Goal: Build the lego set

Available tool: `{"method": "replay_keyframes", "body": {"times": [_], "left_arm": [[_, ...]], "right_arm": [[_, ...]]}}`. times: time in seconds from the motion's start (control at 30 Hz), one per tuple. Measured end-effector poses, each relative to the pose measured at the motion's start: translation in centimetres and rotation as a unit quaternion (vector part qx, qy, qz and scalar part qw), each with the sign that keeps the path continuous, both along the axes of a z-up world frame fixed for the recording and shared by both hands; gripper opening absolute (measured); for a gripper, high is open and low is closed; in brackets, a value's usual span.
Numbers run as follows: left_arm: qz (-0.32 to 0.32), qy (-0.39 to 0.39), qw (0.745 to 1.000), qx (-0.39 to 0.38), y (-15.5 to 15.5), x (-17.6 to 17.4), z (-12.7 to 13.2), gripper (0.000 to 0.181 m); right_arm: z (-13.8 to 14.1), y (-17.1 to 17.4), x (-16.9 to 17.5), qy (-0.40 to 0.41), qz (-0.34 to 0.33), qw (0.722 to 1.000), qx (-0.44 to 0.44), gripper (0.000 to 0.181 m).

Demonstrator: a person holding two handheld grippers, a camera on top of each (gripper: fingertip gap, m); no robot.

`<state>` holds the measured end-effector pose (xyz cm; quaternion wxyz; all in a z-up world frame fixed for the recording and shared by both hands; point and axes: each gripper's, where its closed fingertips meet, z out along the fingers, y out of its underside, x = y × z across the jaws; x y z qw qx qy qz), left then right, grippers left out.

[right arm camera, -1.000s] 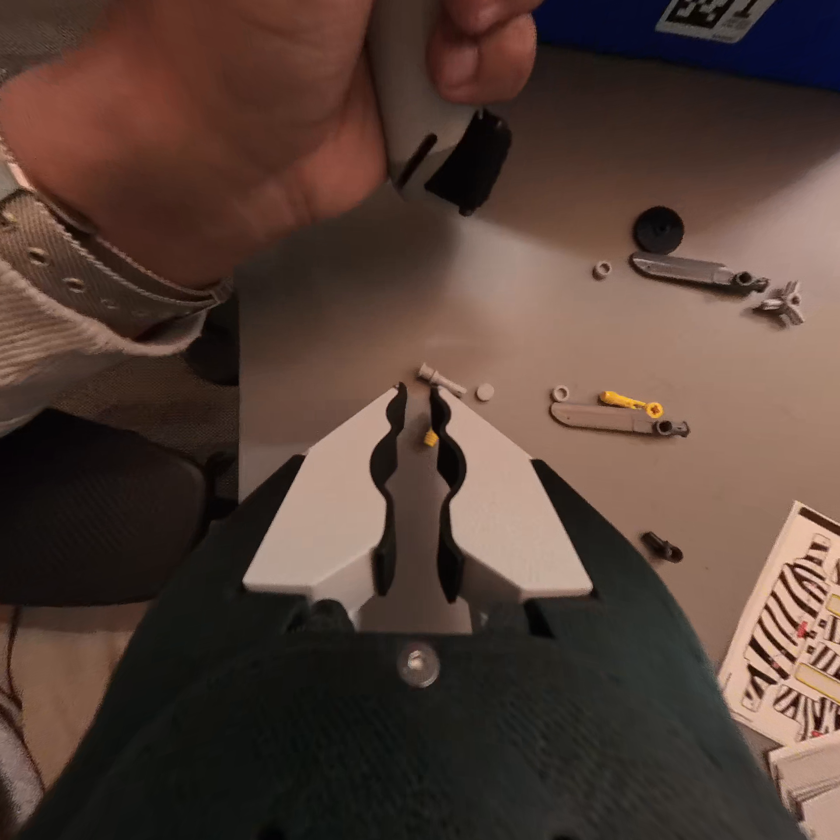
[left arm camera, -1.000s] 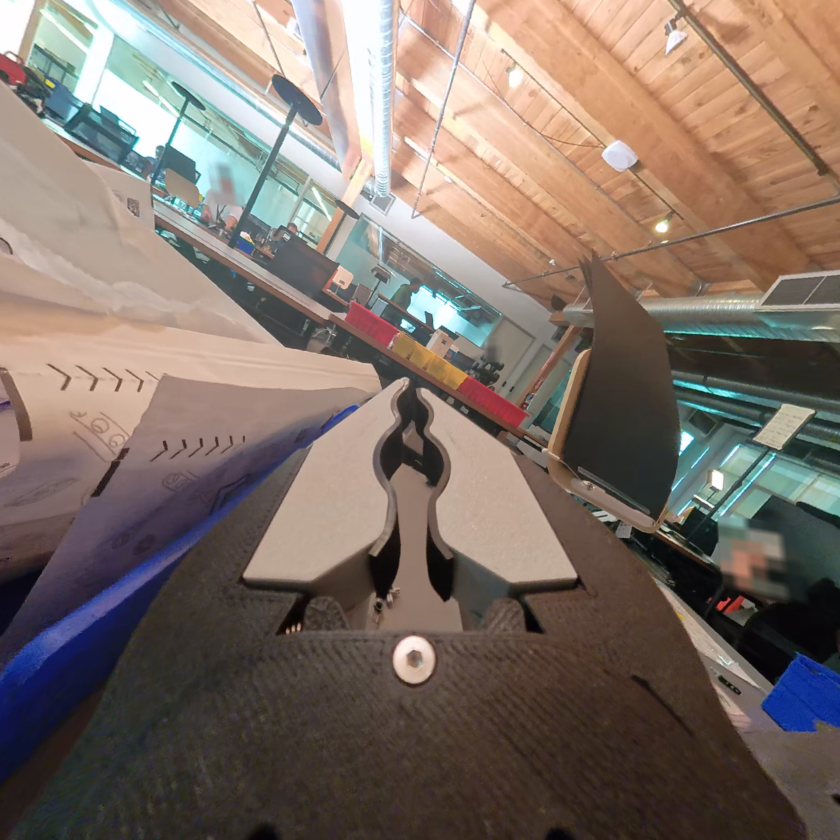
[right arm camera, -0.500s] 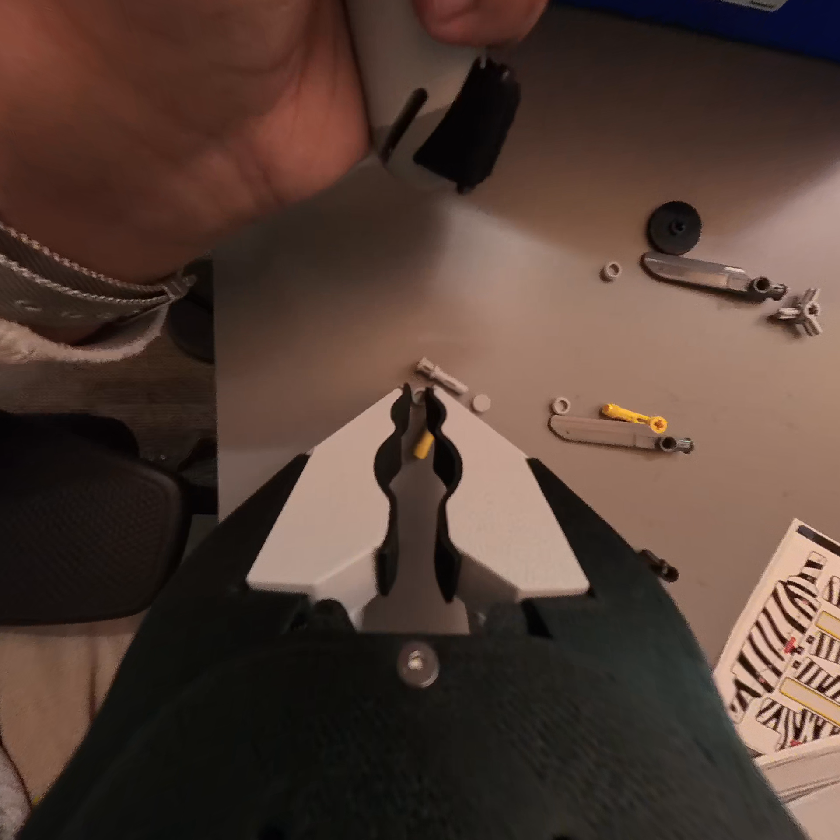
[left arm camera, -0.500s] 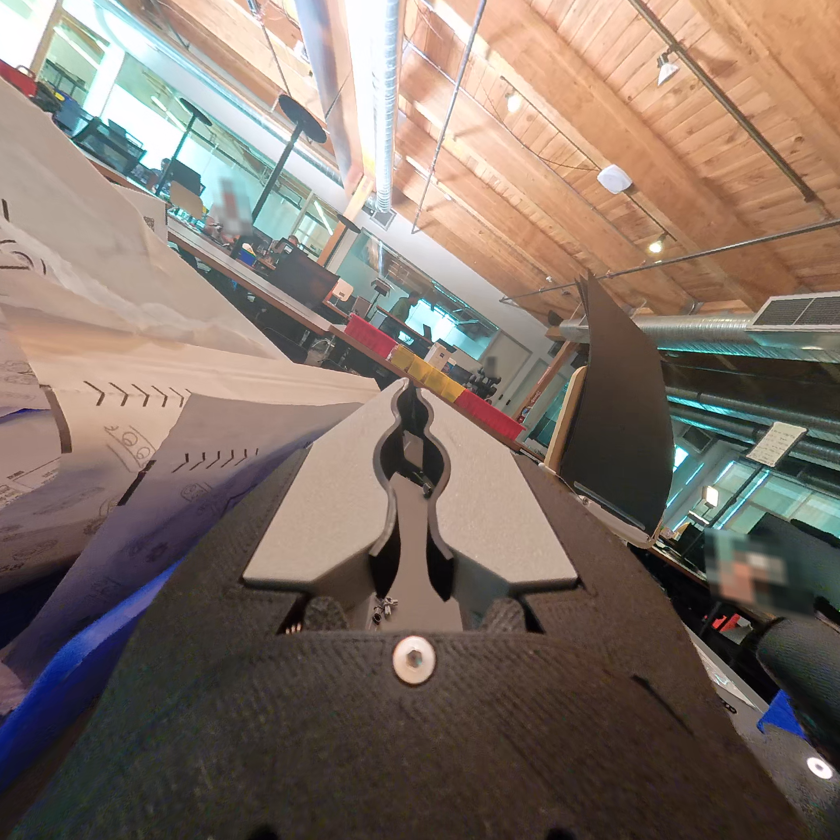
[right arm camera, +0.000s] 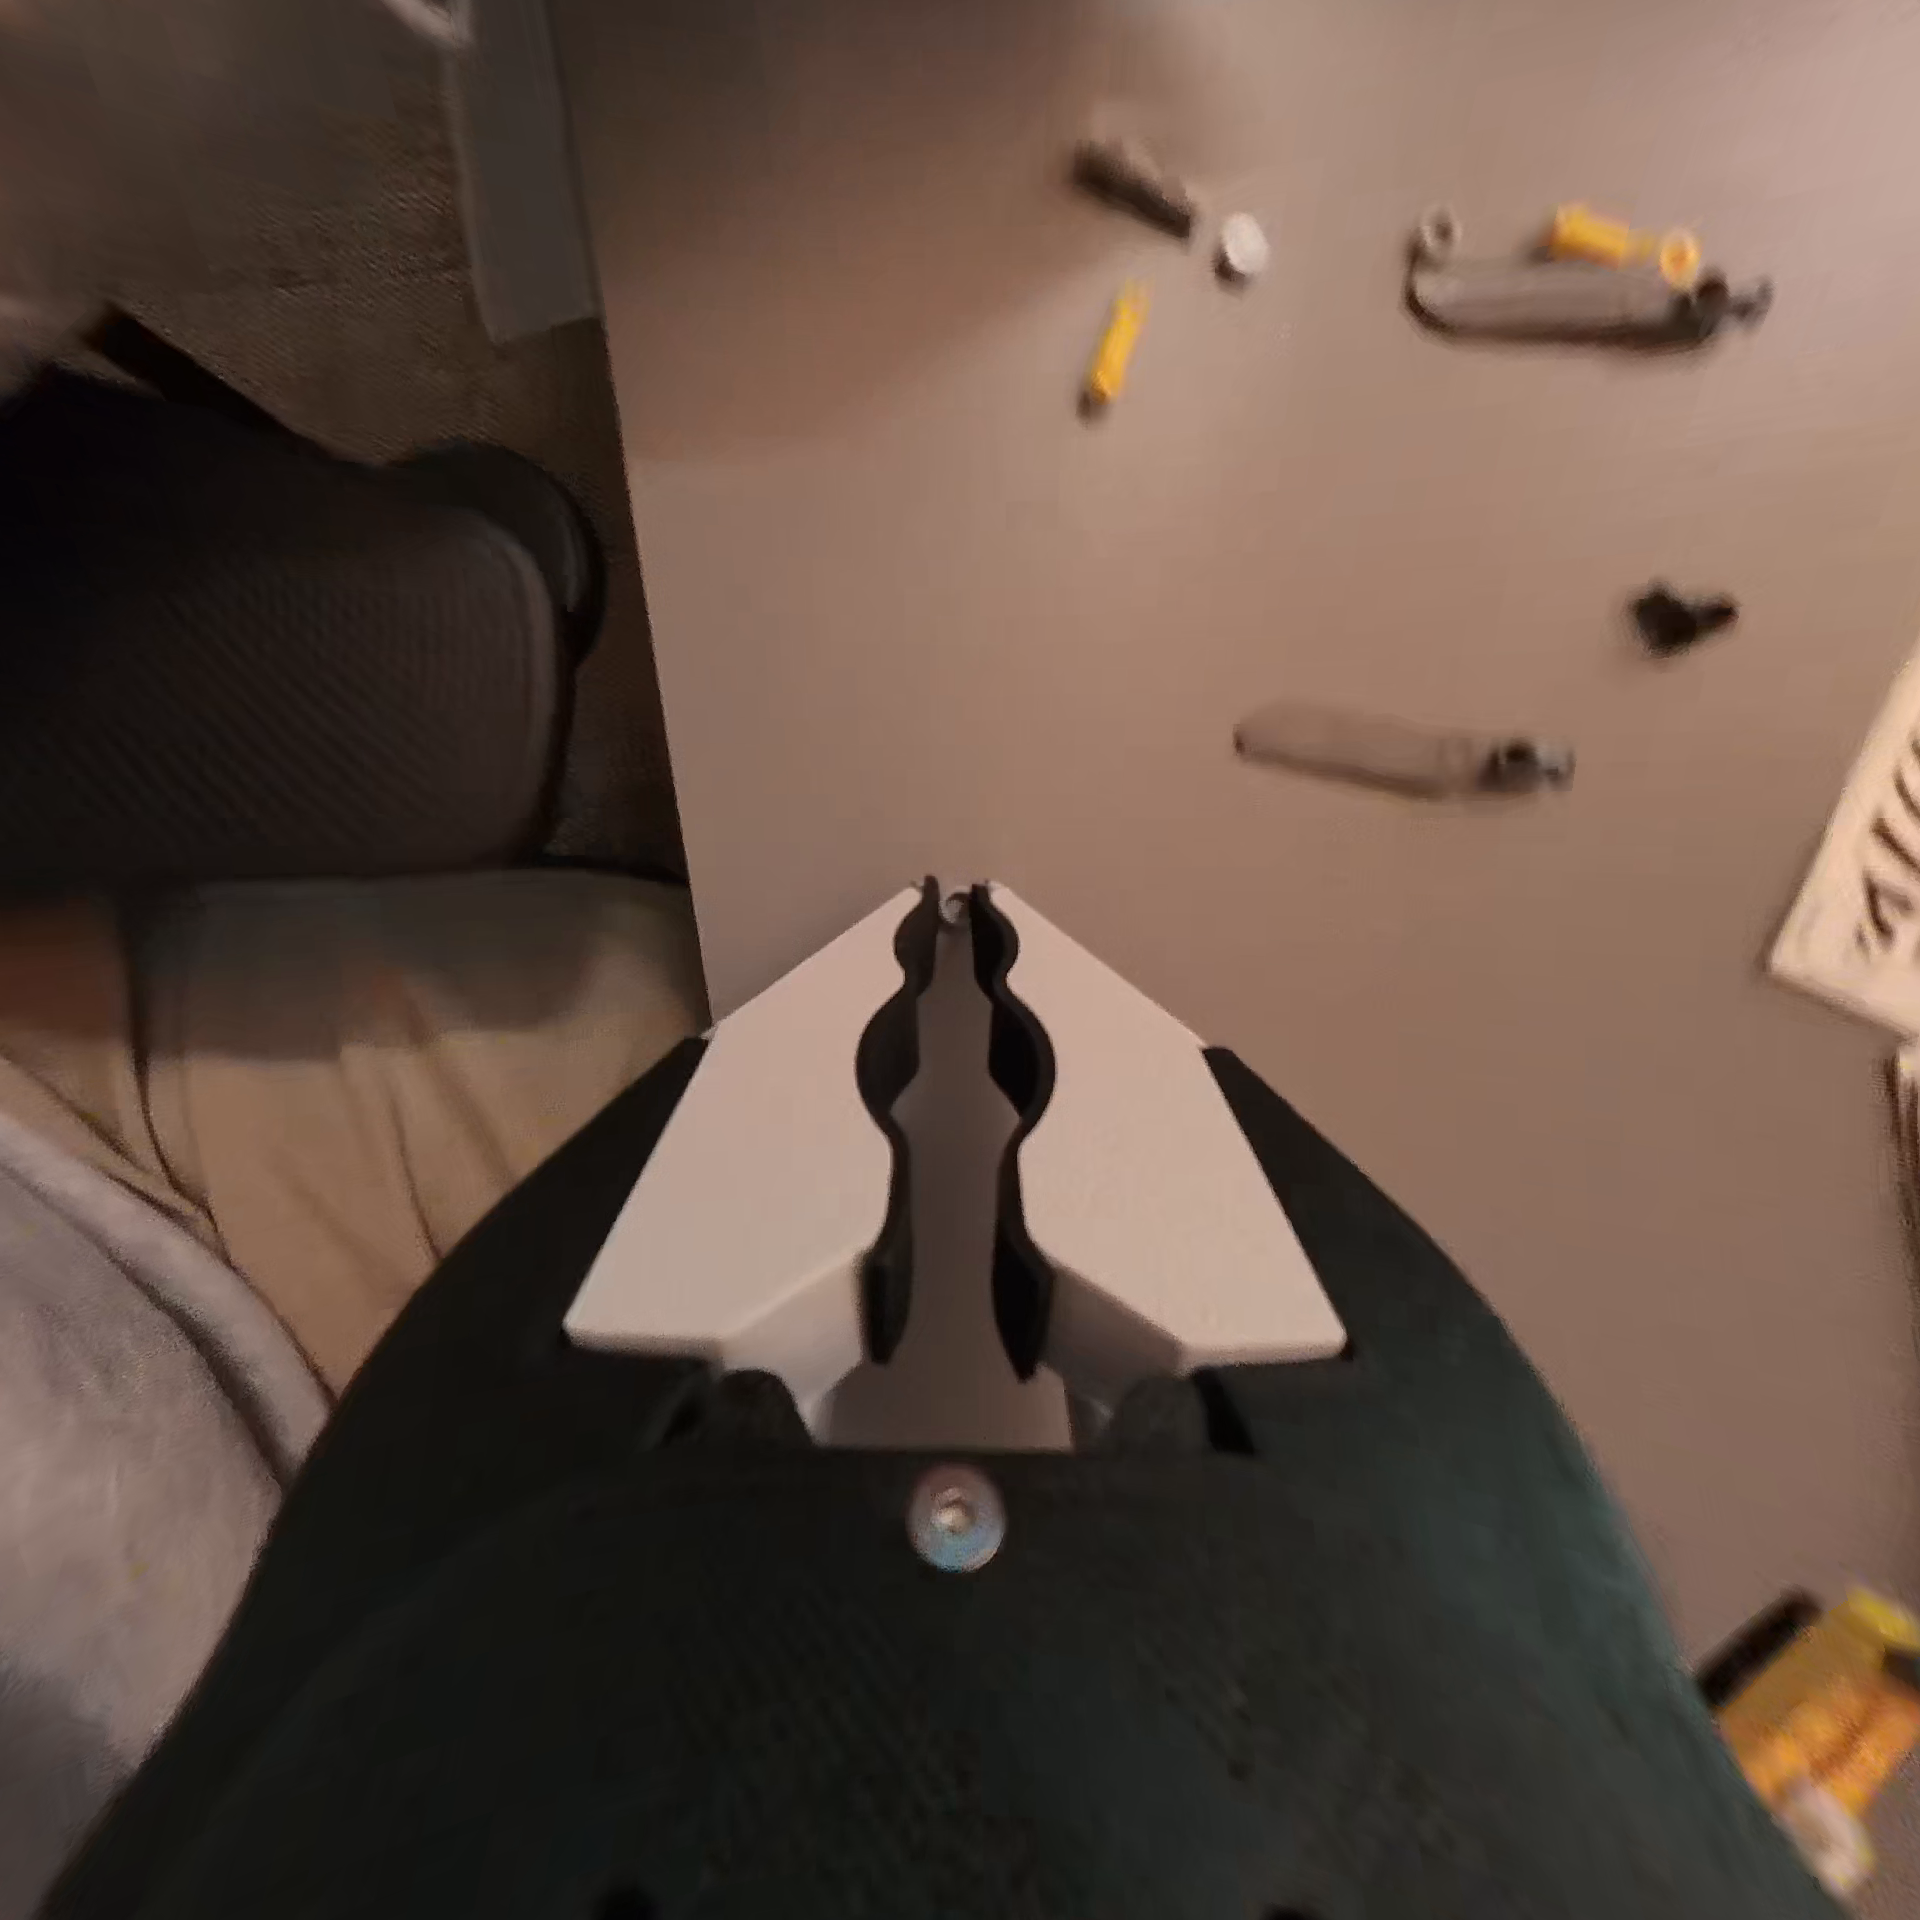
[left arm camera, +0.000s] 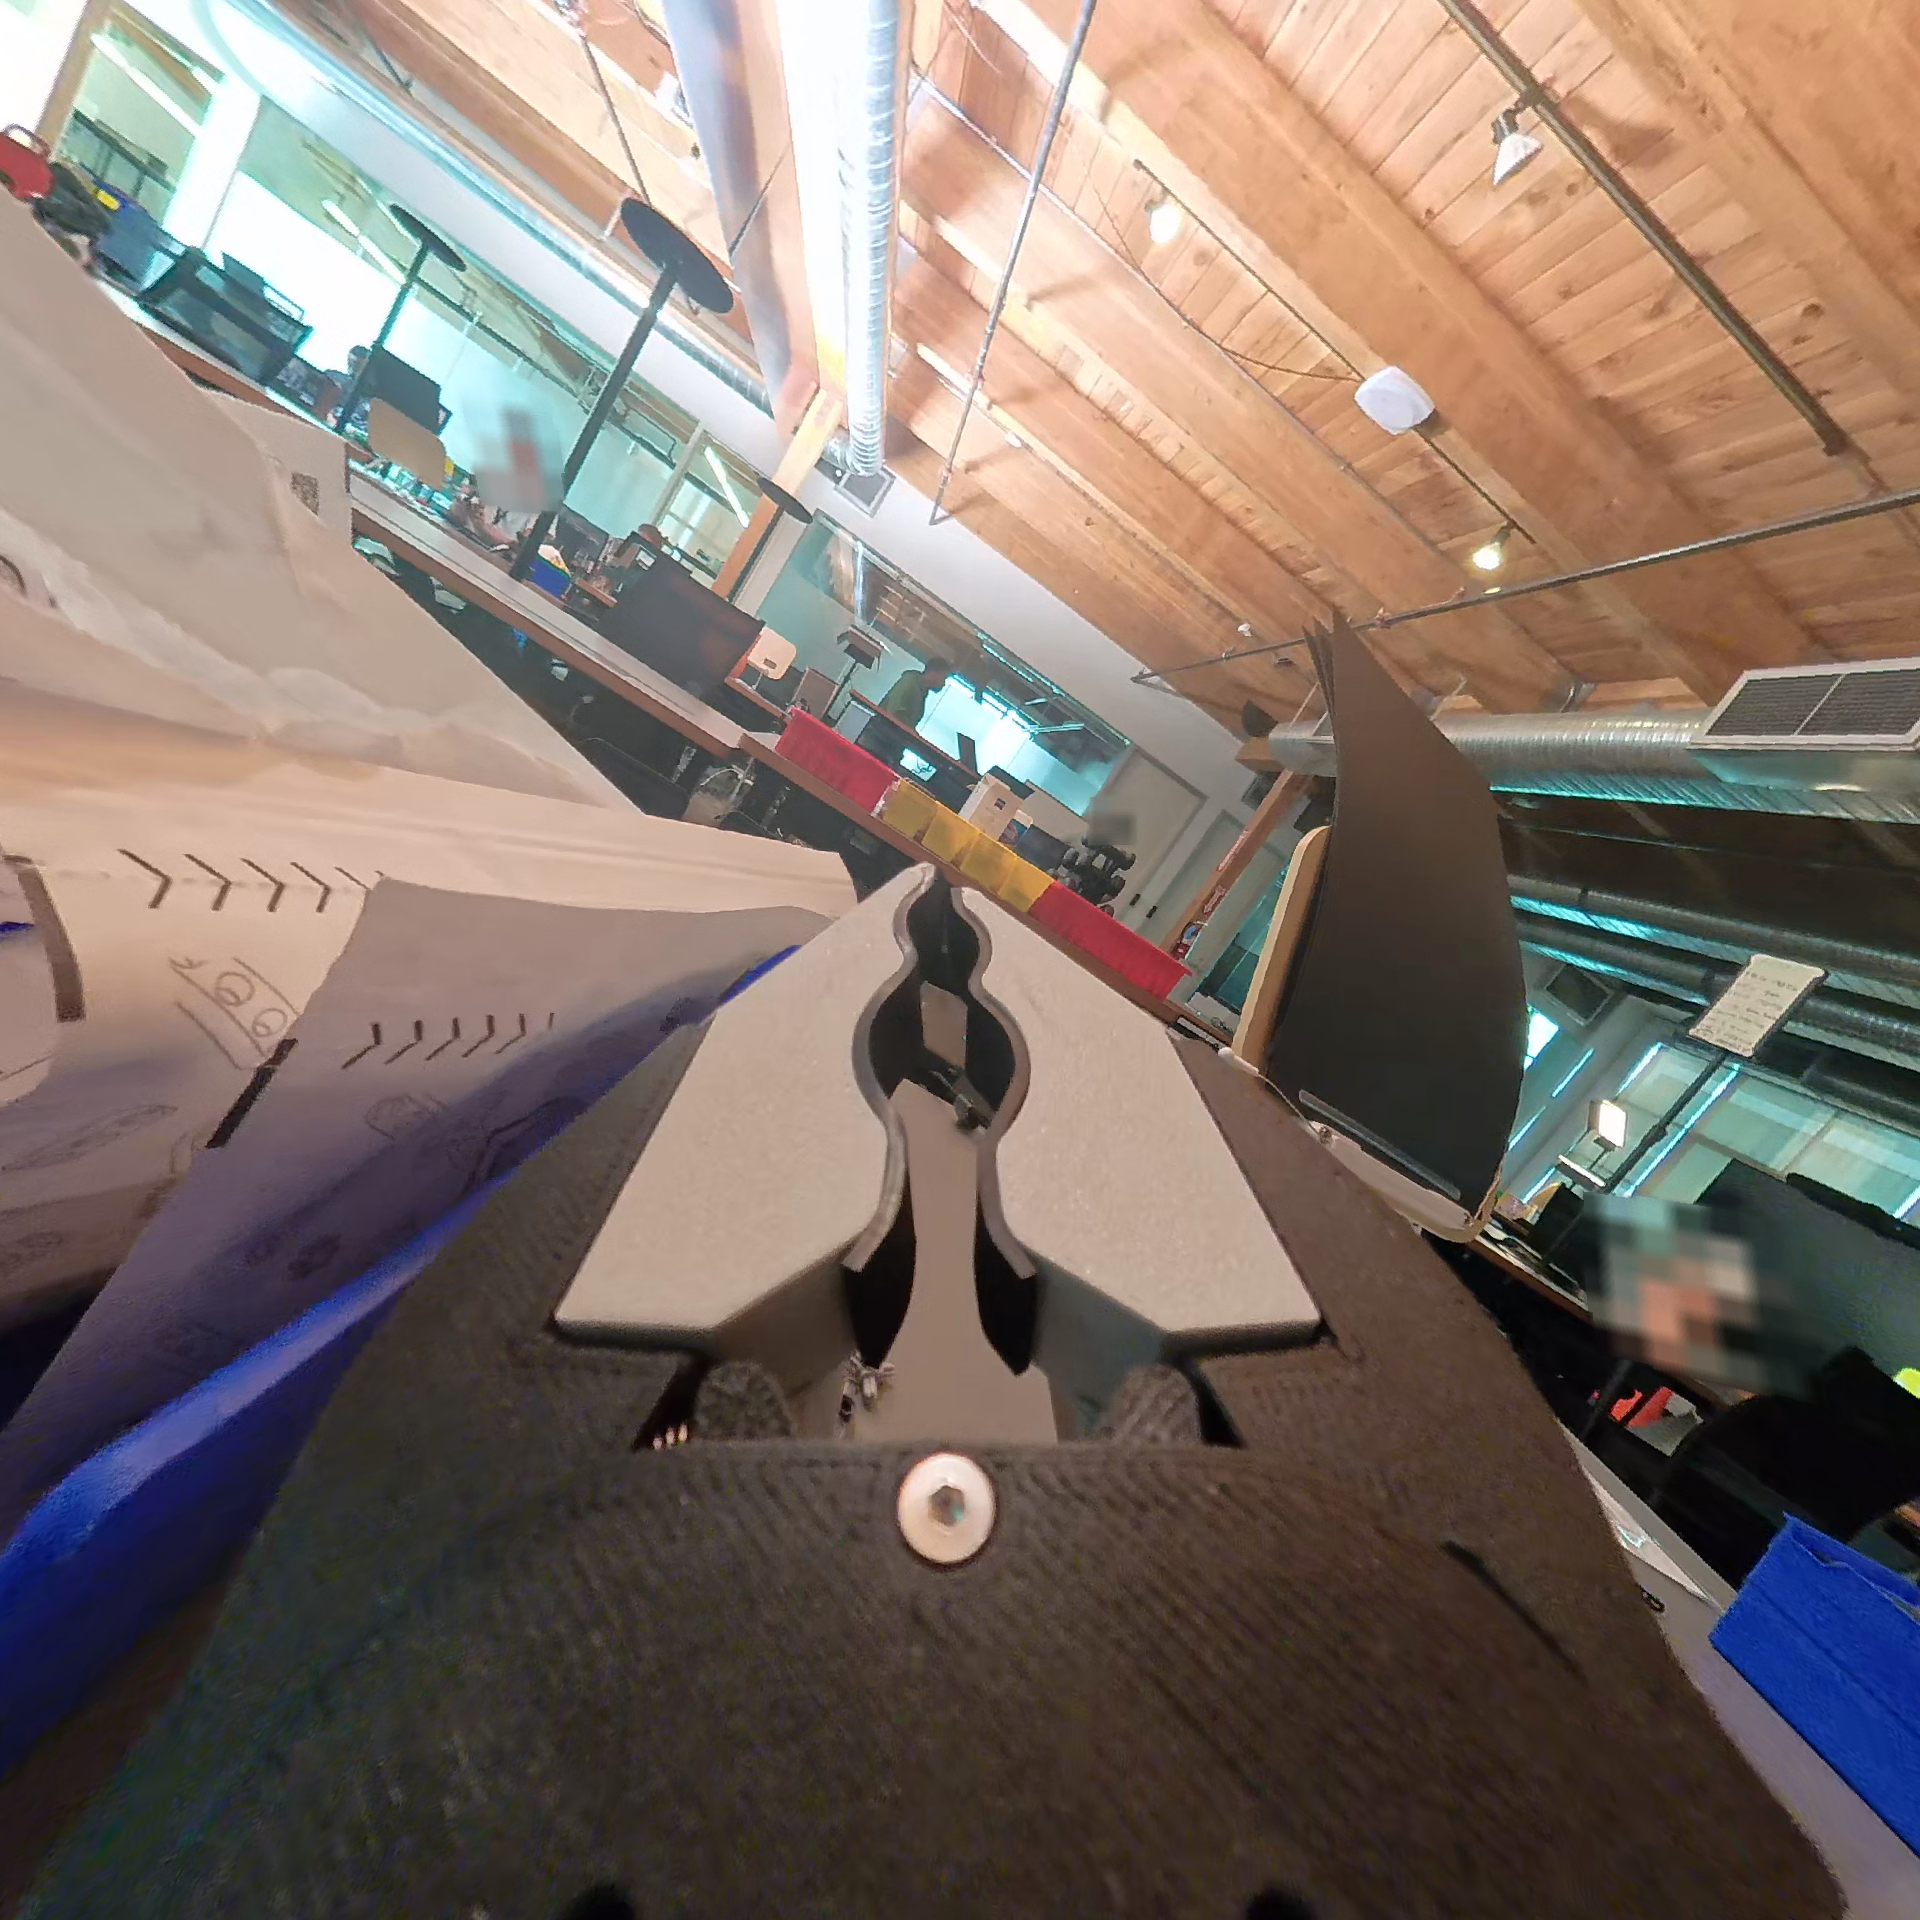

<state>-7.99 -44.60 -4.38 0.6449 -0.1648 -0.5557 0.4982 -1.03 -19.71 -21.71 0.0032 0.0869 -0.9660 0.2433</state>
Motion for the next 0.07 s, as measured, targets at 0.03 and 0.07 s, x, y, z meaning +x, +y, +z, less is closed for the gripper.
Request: {"method": "replay_keyframes", "body": {"times": [0.03,0.07], "left_arm": [[-0.001,-0.001,1.0,-0.001,0.2,-0.1,0.0,0.0],[-0.002,-0.002,1.0,-0.003,0.3,-0.2,0.1,0.0]], "right_arm": [[0.0,1.1,-0.5,0.004,-0.015,1.0,0.004,0.004],[0.0,2.2,-1.0,0.005,-0.03,1.0,0.006,0.004]]}}
